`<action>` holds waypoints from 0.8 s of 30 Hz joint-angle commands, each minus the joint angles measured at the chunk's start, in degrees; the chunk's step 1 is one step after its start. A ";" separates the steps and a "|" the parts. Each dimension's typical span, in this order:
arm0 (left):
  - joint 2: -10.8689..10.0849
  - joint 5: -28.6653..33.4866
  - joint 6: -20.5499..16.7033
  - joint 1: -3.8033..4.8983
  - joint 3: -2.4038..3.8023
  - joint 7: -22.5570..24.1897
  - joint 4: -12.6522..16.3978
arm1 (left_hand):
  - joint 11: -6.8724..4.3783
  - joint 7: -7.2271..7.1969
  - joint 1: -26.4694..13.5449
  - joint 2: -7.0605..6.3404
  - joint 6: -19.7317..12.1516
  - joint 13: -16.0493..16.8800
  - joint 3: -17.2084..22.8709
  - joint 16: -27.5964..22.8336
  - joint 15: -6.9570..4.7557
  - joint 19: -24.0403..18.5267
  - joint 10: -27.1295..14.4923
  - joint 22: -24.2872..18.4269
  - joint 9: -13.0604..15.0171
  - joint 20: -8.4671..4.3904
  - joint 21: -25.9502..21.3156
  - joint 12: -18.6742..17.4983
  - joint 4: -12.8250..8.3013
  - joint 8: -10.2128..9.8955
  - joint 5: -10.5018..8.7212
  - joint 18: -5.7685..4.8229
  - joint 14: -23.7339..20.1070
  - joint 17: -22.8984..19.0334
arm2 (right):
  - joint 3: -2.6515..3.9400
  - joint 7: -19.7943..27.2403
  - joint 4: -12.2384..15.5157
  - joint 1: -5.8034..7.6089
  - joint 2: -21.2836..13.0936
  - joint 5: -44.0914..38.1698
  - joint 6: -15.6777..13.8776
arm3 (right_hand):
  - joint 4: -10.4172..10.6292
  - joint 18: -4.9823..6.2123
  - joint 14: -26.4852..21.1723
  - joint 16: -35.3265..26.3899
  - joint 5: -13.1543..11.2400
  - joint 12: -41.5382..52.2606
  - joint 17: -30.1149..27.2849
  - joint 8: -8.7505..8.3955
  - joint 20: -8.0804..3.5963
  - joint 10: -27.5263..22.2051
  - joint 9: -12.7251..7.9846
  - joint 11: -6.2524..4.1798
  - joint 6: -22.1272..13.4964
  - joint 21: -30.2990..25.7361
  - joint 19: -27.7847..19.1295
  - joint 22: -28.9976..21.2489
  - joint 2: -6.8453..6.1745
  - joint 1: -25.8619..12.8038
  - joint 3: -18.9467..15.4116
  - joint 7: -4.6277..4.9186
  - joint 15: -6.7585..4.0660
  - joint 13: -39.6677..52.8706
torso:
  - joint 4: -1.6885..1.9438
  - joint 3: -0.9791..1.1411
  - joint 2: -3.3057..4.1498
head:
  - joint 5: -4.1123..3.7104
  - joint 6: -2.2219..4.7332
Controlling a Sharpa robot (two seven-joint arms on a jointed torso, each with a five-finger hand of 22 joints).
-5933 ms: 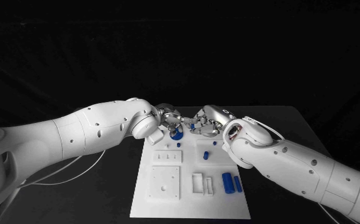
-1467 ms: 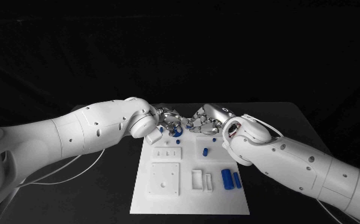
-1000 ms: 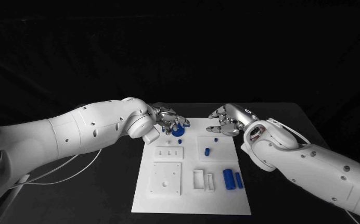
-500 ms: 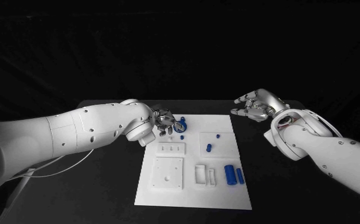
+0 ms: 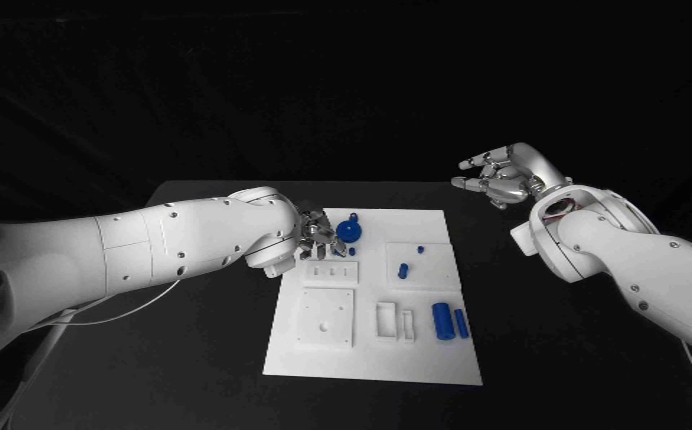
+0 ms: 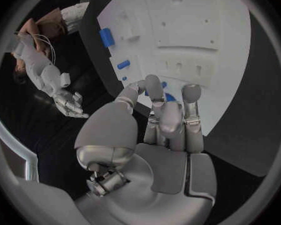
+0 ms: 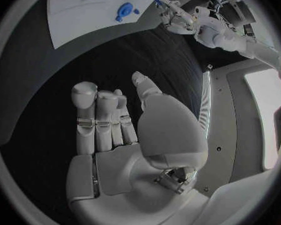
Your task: Assemble the parts on the task board
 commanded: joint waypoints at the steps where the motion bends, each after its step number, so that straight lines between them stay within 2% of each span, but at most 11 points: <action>1: 0.43 -2.41 1.99 -0.44 0.01 -3.29 0.03 | -0.50 -4.35 0.08 0.47 7.42 -0.13 3.61 0.10 0.18 0.23 2.71 0.14 0.16 0.20 -0.34 0.36 -3.81 0.20 0.14 0.28 0.17 0.04 | 0.11 1.13 -0.25 0.12 0.40 1.89 -0.47 | -0.08 0.67 -0.18 -0.26 0.43 -0.19 -0.07 0.02 0.24 -0.38 -0.08 -0.10 0.21 -0.25 1.37 4.82 0.28 -0.50 0.15 0.02 0.04 -0.08 | 0.11 -0.03 -0.36 | 0.24 -0.53; 8: 1.09 -2.68 1.92 -1.49 0.01 -4.09 -0.98 | -0.47 -4.35 -0.16 0.63 7.34 -0.43 3.61 -0.04 0.16 0.43 2.70 0.53 0.46 0.16 -0.44 0.52 -3.82 0.19 -0.03 0.28 0.19 -0.02 | 0.19 1.02 -0.55 0.27 0.89 2.25 -0.50 | -0.18 0.66 -0.18 -0.30 0.99 -0.18 -0.08 0.01 0.23 -0.42 -0.08 -0.11 0.19 -0.42 1.39 4.81 0.26 -0.59 0.21 0.03 0.04 -0.13 | 0.07 -0.06 -0.42 | 0.38 -0.81; 15: 1.89 -3.21 1.71 -2.42 0.01 -4.23 -2.40 | -0.40 -4.55 -0.36 0.84 7.98 -0.83 3.37 0.07 0.15 0.68 2.71 1.11 1.99 0.18 -0.78 1.07 -3.51 0.26 -0.30 0.19 0.28 0.20 | 0.24 0.86 -0.71 0.33 1.25 2.52 -0.37 | -0.24 0.65 -0.19 -0.36 1.51 -0.23 -0.11 0.01 0.23 -0.49 -0.08 -0.11 0.19 -0.50 1.44 4.83 0.24 -0.73 0.24 0.02 0.03 -0.24 | 0.04 0.03 -0.33 | 0.47 -0.85; 24: 3.00 -3.34 1.61 -3.43 0.02 -4.24 -4.51 | -0.37 -4.65 -0.52 1.12 8.25 -1.24 3.42 0.20 0.23 0.93 2.72 1.72 2.88 0.28 -0.98 1.42 -3.28 0.30 -0.58 0.13 0.34 0.33 | 0.28 0.59 -0.76 0.36 1.48 2.68 -0.17 | -0.31 0.65 -0.17 -0.34 1.93 -0.19 -0.06 0.01 0.22 -0.48 -0.08 -0.11 0.14 -0.57 1.48 4.84 0.25 -0.80 0.28 0.03 0.03 -0.26 | 0.00 -0.05 -0.21 | 0.49 -1.04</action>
